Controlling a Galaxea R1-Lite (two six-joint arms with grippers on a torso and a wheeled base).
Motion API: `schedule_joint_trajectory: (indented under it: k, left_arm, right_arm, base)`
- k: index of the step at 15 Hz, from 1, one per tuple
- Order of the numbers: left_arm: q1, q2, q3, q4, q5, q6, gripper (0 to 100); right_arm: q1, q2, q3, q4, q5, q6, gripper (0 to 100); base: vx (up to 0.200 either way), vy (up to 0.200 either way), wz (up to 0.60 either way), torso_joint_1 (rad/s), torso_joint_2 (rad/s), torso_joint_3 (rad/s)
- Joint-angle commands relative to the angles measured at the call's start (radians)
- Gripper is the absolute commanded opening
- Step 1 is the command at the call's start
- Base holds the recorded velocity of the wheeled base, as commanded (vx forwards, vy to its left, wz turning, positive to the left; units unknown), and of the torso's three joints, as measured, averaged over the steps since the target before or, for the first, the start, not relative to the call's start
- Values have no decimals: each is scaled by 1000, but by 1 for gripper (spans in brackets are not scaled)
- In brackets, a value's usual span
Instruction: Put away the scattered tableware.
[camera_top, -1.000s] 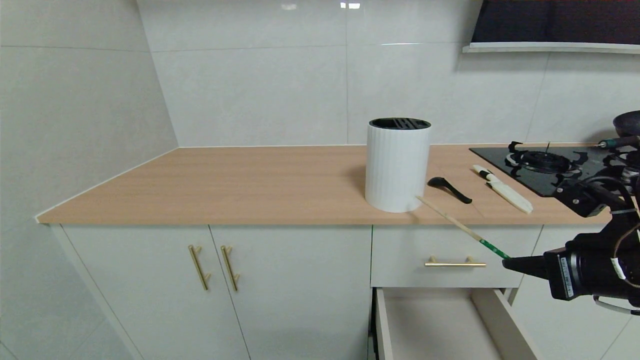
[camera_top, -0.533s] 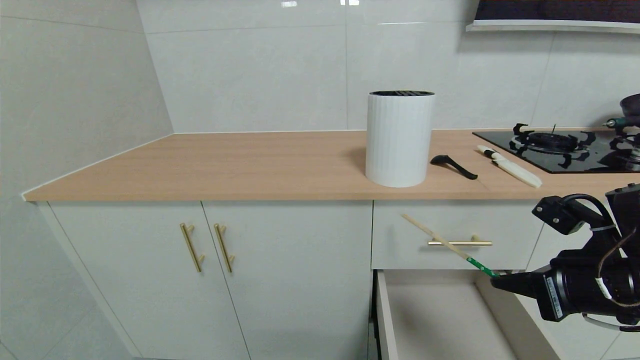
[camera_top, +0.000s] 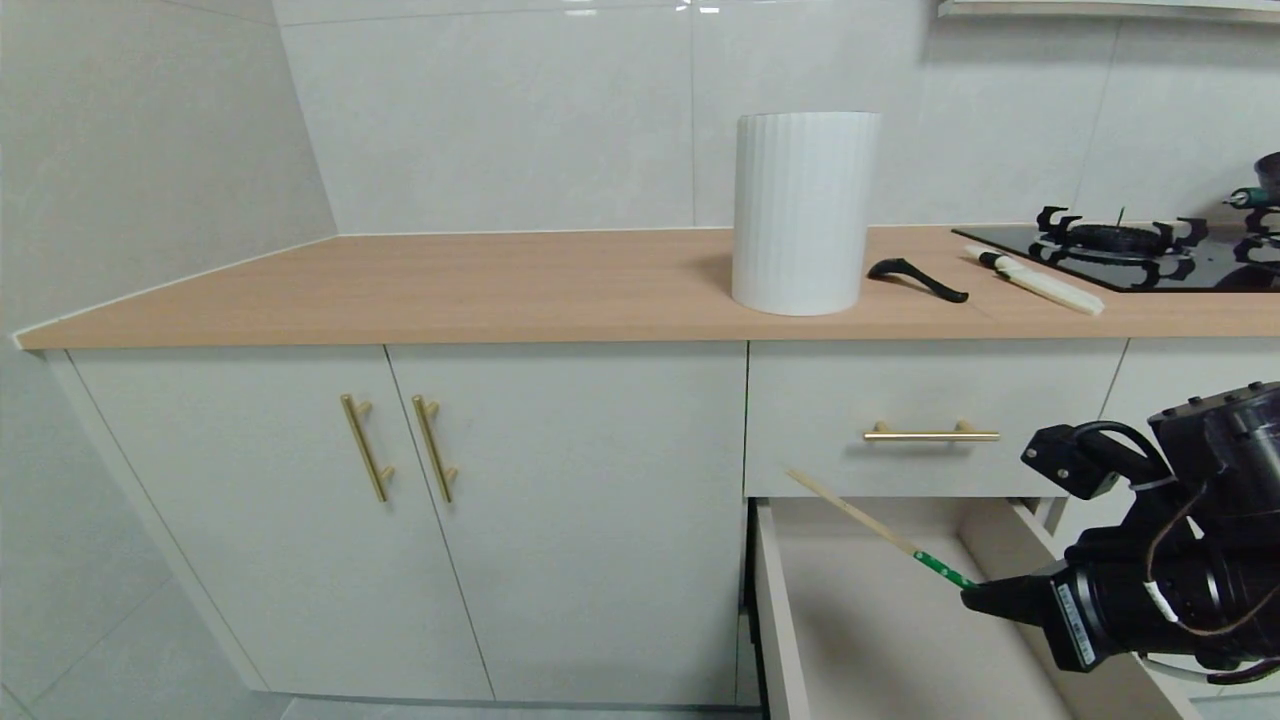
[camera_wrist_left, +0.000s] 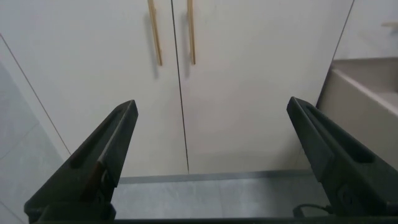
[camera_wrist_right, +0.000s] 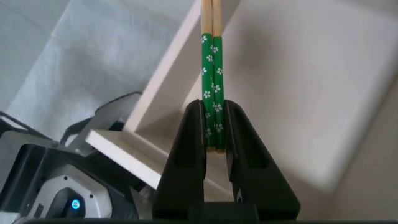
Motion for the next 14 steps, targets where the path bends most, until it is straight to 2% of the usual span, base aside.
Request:
schedule_joint_trajectory:
  k: [1, 7, 10, 11, 14]
  left_arm:
    - [0, 1, 0, 0, -1, 0, 100]
    - [0, 1, 0, 0, 0, 0, 100]
    - [0, 1, 0, 0, 0, 0, 100]
    - [0, 1, 0, 0, 0, 0, 100]
    - [0, 1, 0, 0, 0, 0, 100]
  right_arm:
    - [1, 19, 1, 0, 1, 0, 0]
    - [4, 131, 0, -2, -9, -17, 0]
    - [1, 298, -17, -40, -111, -11, 0]
    - [0, 402, -20, -85, -182, -8, 0]
    - [7, 547, -63, -140, -231, 75, 0]
  base:
    - [0, 0, 0, -32, 90, 46]
    - [0, 0, 0, 0, 11, 7]
    - [0, 0, 0, 0, 0, 0]
    - [0, 0, 0, 0, 0, 0]
    - [0, 0, 0, 0, 0, 0]
